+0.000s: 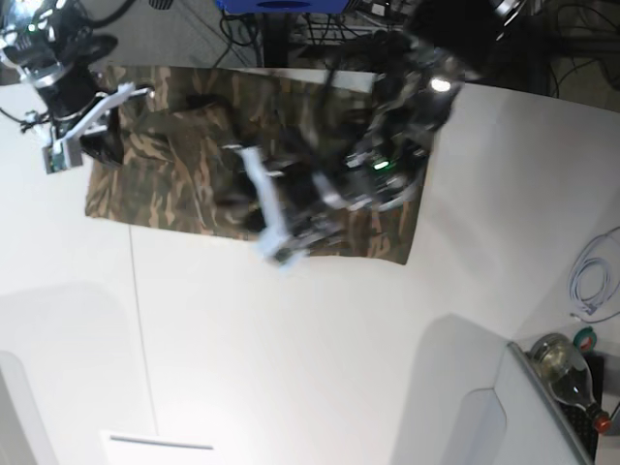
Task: Layout the t-shirt on the table in an organized manner, then fold the t-shirt properly
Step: 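Carry the left-held end across the strip toward the right gripper, then press the folded layers flat with the right gripper near the collar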
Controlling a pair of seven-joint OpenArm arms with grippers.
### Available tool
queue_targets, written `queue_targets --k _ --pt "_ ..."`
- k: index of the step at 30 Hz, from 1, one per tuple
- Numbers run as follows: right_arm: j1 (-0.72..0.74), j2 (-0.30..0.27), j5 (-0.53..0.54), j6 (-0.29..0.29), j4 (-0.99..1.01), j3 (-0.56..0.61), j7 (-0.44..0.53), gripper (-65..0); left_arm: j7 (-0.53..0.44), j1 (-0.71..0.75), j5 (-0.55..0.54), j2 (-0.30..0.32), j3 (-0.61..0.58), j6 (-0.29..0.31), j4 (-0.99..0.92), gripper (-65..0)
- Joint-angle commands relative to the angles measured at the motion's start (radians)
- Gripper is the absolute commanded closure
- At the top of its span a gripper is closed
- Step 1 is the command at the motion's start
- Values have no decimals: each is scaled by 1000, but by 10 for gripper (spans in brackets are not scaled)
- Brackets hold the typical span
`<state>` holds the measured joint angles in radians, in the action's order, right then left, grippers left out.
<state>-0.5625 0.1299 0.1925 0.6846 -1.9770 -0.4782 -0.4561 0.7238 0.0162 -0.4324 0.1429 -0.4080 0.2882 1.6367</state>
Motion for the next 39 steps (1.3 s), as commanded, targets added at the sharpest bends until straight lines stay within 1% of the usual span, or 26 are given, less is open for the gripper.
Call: queue_targets --k 1,2,3,5,6,7,9,10,13,15,16,18,20,22,24,25,28,29,31,37,38,39 --pt "-32 6 12 14 -17 45 1 -24 -19 23 -6 44 76 -2 44 -161" --pt "-52 4 9 14 -15 88 1 -30 -20 64 -6 79 149 -2 63 -71" --pt "-64 3 8 14 -11 129 0 -56 -20 106 -6 108 232 -2 78 0" --pt "-75 3 8 14 8 192 -20 -137 -20 175 -6 146 370 -1 93 0" --pt "-75 3 8 14 14 224 -37 -195 -22 213 -6 163 446 1 99 0" --pt "-75 3 8 14 14 255 -57 -254 -22 242 -6 174 522 1 101 0" --pt "-75 3 6 14 14 315 -76 -350 -22 294 -4 194 665 3 92 0" --pt "-74 -8 6 14 17 352 -76 -380 -22 314 -4 200 737 3 83 0" --pt "-57 -36 8 14 67 468 -71 -389 -23 348 -4 205 946 6 32 0" --pt "-31 -29 8 14 114 505 -71 -389 -25 353 -4 205 1061 13 -10 0" --pt "-15 -26 8 14 146 516 -69 -389 -25 353 -3 206 1119 39 -34 0" --pt "28 -26 9 14 209 539 -68 -389 -30 353 -3 223 1220 131 -85 0" --pt "60 -25 11 7 258 554 -66 -389 -71 356 -3 228 1289 216 -134 0" --pt "88 -25 11 -26 295 563 -50 -389 -152 385 2 229 1331 276 -166 0" --pt "98 -25 11 -47 324 563 -14 -389 -235 413 56 229 1337 283 -177 0" --pt "108 -26 11 -56 336 563 1 -389 -272 422 100 225 1337 283 -183 0" --pt "127 -31 11 -82 376 563 16 -389 -349 428 226 205 1339 285 -217 0" --pt "135 -32 11 -90 390 563 16 -389 -366 423 257 195 1345 285 -230 0" --pt "147 -32 11 -90 410 556 16 -389 -390 426 283 191 1345 285 -250 0" --pt "174 -34 9 -90 460 556 18 -383 -395 428 283 182 1345 285 -275 0" --pt "180 -34 9 -90 465 556 18 -350 -395 428 283 177 1345 285 -270 0" --pt "183 -34 9 -90 466 556 18 -302 -395 428 283 177 1345 285 -270 0"
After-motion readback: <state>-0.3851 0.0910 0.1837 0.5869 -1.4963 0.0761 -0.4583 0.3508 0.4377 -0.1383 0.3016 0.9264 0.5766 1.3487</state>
